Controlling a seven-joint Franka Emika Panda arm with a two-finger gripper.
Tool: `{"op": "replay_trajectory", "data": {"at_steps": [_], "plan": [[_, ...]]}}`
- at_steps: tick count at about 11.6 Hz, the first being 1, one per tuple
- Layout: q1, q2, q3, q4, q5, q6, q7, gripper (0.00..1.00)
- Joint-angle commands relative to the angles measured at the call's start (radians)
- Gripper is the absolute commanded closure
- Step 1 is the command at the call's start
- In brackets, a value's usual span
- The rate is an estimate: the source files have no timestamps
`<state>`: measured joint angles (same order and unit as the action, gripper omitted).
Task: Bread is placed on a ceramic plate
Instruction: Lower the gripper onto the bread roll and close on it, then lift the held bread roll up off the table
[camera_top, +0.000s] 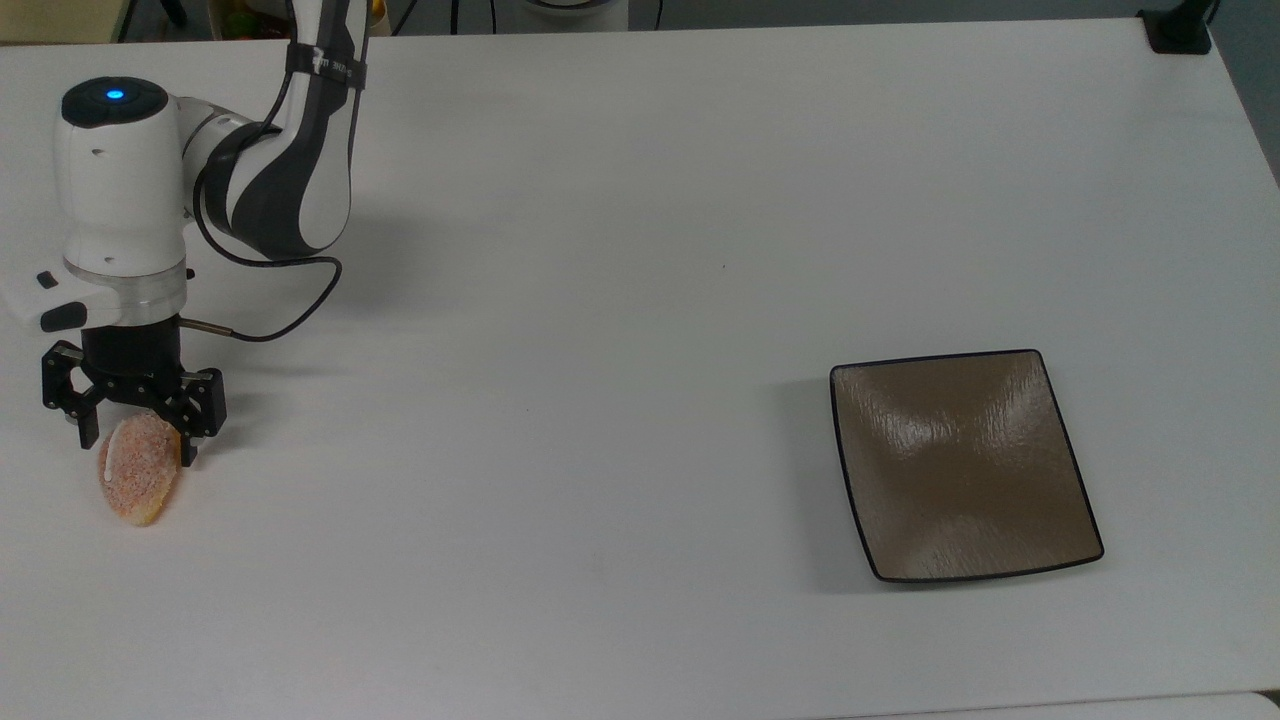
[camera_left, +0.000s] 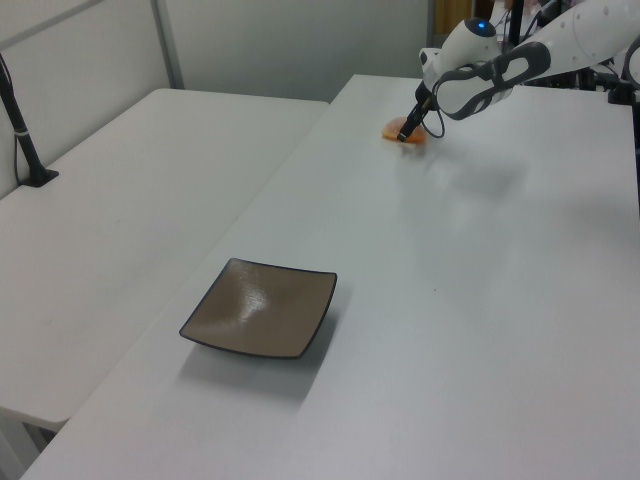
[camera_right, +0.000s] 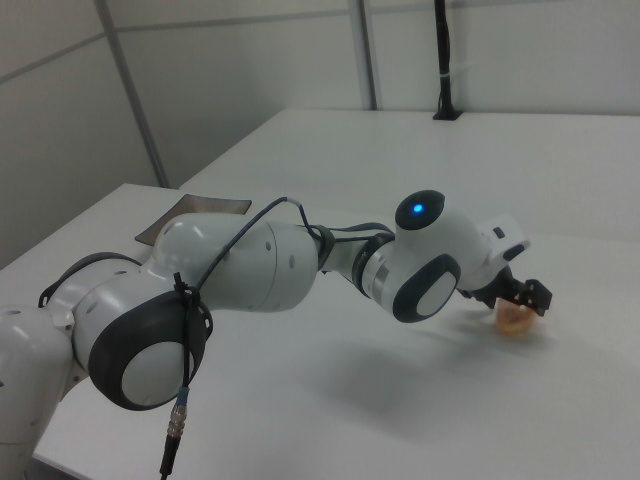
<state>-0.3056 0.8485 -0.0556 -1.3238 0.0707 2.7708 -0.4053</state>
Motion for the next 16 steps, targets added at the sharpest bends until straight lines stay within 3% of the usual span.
{"op": "replay_trajectory", "data": {"at_steps": [1, 4, 8, 12, 16], "plan": [[0.006, 0.014, -0.009, 0.014, 0.020, 0.015, -0.010, 0.24], [0.010, 0.012, -0.009, 0.009, 0.020, 0.015, -0.010, 0.55], [0.022, -0.093, -0.009, -0.057, 0.029, 0.006, -0.004, 0.53], [0.060, -0.264, -0.006, -0.141, 0.029, -0.014, 0.094, 0.53], [0.146, -0.452, -0.001, -0.144, 0.029, -0.267, 0.204, 0.53]]}}
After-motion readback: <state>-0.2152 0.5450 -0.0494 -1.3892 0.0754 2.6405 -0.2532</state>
